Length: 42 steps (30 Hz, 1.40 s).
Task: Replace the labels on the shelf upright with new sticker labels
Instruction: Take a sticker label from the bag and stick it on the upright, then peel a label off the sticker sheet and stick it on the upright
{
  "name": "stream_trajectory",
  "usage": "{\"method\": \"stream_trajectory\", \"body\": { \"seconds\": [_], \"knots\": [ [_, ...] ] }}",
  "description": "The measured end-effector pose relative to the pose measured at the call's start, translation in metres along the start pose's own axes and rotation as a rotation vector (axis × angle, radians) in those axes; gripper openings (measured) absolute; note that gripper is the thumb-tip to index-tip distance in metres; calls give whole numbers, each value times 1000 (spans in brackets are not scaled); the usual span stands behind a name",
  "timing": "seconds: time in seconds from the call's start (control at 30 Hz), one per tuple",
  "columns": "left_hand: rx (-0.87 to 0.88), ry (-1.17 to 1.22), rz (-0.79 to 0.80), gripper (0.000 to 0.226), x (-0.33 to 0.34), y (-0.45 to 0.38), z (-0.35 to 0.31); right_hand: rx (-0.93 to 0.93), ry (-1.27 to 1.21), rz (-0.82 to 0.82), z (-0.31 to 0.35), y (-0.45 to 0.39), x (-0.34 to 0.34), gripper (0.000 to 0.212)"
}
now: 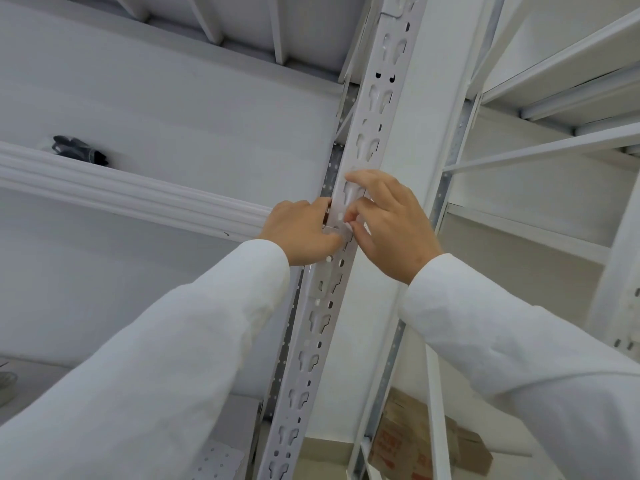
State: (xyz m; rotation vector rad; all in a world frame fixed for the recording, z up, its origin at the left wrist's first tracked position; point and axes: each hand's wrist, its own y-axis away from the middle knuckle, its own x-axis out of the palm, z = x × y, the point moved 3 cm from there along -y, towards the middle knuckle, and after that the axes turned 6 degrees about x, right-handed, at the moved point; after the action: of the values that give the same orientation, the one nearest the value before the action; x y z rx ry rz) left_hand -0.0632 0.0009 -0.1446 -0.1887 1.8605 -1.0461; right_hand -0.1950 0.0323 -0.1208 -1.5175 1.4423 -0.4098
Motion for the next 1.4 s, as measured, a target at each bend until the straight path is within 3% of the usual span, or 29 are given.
{"method": "stream_trajectory", "body": {
  "seconds": [0.3, 0.4, 0.5, 0.6, 0.7, 0.8, 0.87, 0.93, 1.03, 1.1, 1.4],
  "knots": [
    [15, 1, -3, 61, 0, 0, 0, 7, -49, 82, -7, 20, -2, 15],
    [21, -20, 7, 42, 1, 0, 1, 80, -122, 48, -12, 24, -7, 13],
    [19, -55, -11, 29, 0, 2, 0, 294, -295, -10, -23, 25, -15, 9],
    [75, -93, -111, 39, 4, 13, -1, 399, -373, 109, -24, 28, -12, 7],
    [248, -180, -331, 60, 18, 48, 12, 339, -386, 273, -7, 32, -5, 8],
    [327, -298, -250, 60, 44, 103, 54, 250, -373, 422, 22, 34, 0, 9],
    [243, -294, -117, 58, 62, 155, 100, 213, -364, 472, 46, 32, 4, 11],
    [-19, -246, -23, 55, 73, 213, 151, 173, -426, 472, 72, 29, 11, 13],
    [-560, -104, -37, 41, 63, 274, 210, 112, -505, 547, 118, 28, 40, 11],
    [-776, -48, -101, 32, 52, 285, 230, 76, -552, 618, 154, 31, 69, 11],
    [-889, 7, -56, 22, 50, 312, 271, 142, -752, 961, 311, 62, 216, 15]
  ]
}}
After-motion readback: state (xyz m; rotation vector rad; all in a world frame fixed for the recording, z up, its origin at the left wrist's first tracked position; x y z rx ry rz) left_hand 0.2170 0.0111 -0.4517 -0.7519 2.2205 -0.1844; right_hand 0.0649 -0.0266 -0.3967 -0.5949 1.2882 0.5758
